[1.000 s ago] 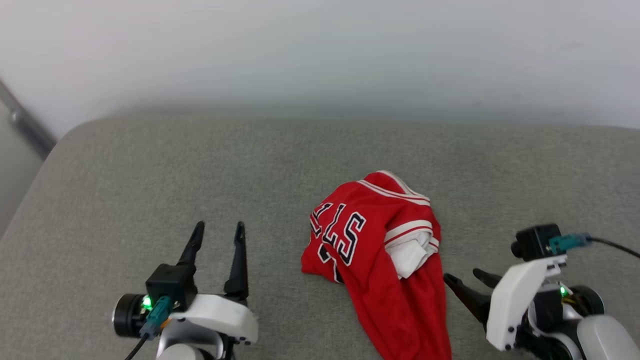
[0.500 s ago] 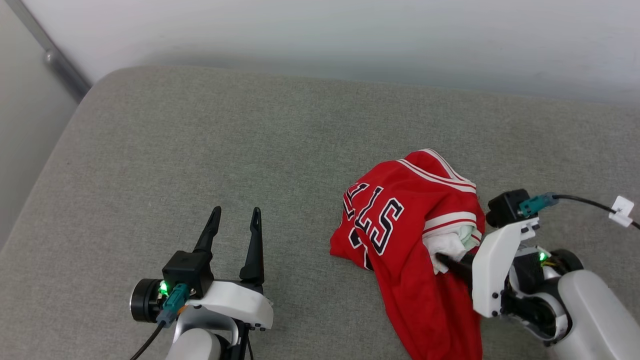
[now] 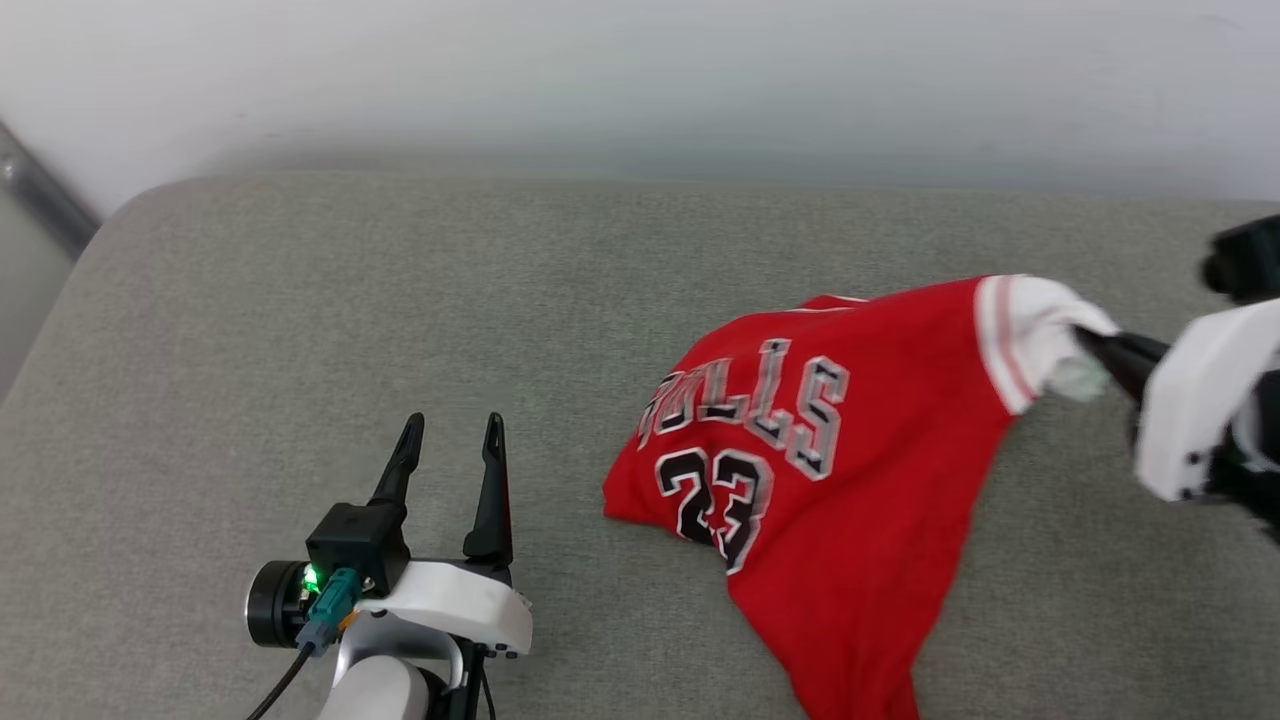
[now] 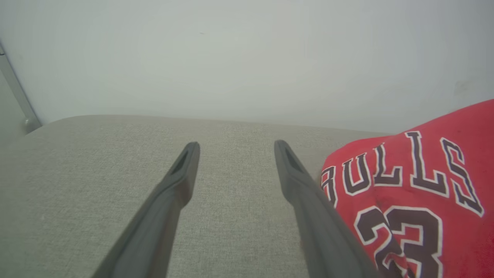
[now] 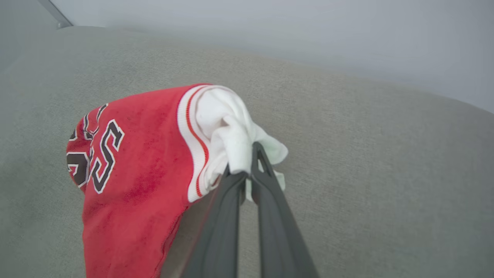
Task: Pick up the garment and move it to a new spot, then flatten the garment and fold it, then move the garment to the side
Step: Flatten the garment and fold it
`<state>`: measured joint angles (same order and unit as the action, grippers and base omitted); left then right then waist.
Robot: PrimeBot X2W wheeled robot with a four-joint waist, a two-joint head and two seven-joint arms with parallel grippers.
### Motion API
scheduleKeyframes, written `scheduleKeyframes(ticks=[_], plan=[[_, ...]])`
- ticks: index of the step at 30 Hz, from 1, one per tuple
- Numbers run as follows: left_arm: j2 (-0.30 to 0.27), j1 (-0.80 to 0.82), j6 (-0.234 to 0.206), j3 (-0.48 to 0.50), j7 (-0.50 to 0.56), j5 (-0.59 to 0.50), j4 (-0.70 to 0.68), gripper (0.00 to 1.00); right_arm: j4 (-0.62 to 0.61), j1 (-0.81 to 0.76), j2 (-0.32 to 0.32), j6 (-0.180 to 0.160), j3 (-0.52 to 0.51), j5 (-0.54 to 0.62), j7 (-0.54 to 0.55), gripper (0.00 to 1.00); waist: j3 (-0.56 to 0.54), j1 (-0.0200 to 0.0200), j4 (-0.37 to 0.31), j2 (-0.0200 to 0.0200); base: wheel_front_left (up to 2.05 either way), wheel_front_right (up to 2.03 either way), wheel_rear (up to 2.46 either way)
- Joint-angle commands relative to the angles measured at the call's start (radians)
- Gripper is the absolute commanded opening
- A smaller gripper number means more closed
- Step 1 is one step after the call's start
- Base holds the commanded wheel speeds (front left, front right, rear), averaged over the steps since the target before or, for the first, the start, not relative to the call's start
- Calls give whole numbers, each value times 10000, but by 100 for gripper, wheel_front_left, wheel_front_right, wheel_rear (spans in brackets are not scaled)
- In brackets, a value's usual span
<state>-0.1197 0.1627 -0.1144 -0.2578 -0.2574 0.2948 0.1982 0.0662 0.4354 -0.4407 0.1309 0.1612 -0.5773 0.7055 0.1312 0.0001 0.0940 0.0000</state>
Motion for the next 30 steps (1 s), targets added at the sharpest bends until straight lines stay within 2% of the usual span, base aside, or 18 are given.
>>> scheduleKeyframes(ticks=[1,6,10,11,12,13,16,20,23,30], plan=[[-46,-73,-21,8,-32,17,-33,100,101,-290,-163,-3,-519,50,175,0,-44,-1,-214,0,0,0,0],[-65,-70,-5,-53,-39,32,-49,100,1100,-1650,-1,-3,-2401,148,509,0,-20,-1,-374,0,0,0,0],[-107,16,-28,-87,47,35,-90,100,2185,-2849,632,-1,-3193,307,118,0,142,-1,-414,0,0,0,0],[-137,32,-45,-72,56,38,-98,100,2435,-2986,822,-1,-3197,338,-150,9,196,-1,-436,0,0,0,0],[-169,44,-70,-56,75,35,-109,100,2602,-3079,981,-1,-3158,322,-475,82,242,-1,-469,0,0,0,0],[-191,51,-78,-38,101,40,-134,100,2801,-3199,1177,-1,-3117,211,-764,100,287,-1,-512,0,0,0,0],[-276,-42,-135,15,143,62,-171,100,3121,-3372,1383,-3,-2912,73,-1672,100,288,-1,-651,0,0,0,0],[-432,-280,-193,102,227,122,-210,100,3018,-3727,1249,-6,-2816,42,-2772,100,62,-1,-826,0,0,0,0],[-526,-519,-278,170,318,173,-289,100,2541,-4107,1174,-3,-2873,318,-3550,100,-212,-1,-962,0,0,0,0],[-801,-1152,-425,361,527,357,-375,100,803,-5029,1646,-3,-2859,1203,-4868,100,-918,-1,-1297,0,0,0,0]])
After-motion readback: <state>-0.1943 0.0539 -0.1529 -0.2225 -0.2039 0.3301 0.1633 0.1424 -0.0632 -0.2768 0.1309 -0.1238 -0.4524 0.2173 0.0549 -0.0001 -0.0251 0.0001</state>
